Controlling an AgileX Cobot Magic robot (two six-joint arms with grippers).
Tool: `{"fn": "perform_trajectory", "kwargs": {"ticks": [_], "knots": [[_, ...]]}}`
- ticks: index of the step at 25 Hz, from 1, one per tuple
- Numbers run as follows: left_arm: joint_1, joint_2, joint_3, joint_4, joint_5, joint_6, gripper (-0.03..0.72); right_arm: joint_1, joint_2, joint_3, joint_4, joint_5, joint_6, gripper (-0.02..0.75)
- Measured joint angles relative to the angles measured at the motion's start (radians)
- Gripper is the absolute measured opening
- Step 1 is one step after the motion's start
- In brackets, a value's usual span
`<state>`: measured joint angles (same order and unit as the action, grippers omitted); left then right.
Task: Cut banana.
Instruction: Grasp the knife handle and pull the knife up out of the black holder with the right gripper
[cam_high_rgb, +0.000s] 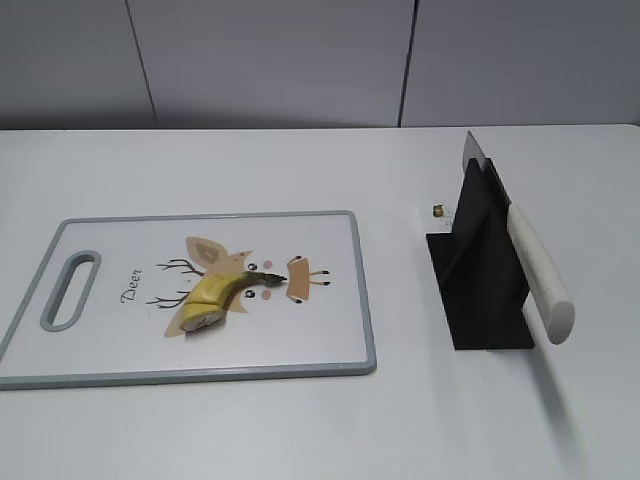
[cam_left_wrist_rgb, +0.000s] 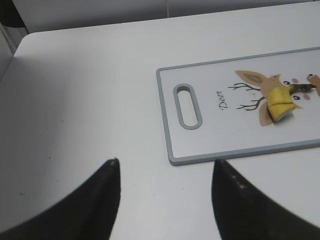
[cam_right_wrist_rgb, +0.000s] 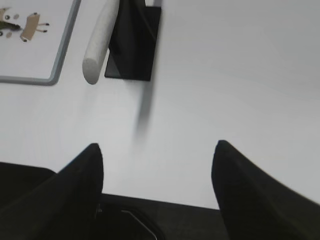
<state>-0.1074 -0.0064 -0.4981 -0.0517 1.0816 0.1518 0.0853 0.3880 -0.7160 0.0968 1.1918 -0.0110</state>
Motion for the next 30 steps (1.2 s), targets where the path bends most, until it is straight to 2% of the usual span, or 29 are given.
{"fn": "perform_trajectory", "kwargs": {"ticks": [4, 8, 17, 20, 26, 30], "knots": [[0.000, 0.000, 0.000, 0.000, 0.000, 0.000, 0.562, 0.020, 0.122, -0.050, 0.012, 0.020, 0.022, 0.519], [0.000, 0.000, 0.000, 0.000, 0.000, 0.000, 0.562, 0.079, 0.211, -0.083, 0.015, 0.019, 0.089, 0.603], [0.000, 0.000, 0.000, 0.000, 0.000, 0.000, 0.562, 0.344, 0.407, -0.142, -0.117, 0.022, 0.214, 0.624], [0.000, 0.000, 0.000, 0.000, 0.000, 0.000, 0.562, 0.399, 0.475, -0.192, -0.128, 0.023, 0.241, 0.624], [0.000, 0.000, 0.000, 0.000, 0.000, 0.000, 0.562, 0.409, 0.642, -0.254, -0.123, 0.006, 0.278, 0.615], [0.000, 0.000, 0.000, 0.000, 0.000, 0.000, 0.562, 0.409, 0.744, -0.258, -0.097, -0.092, 0.318, 0.602]]}}
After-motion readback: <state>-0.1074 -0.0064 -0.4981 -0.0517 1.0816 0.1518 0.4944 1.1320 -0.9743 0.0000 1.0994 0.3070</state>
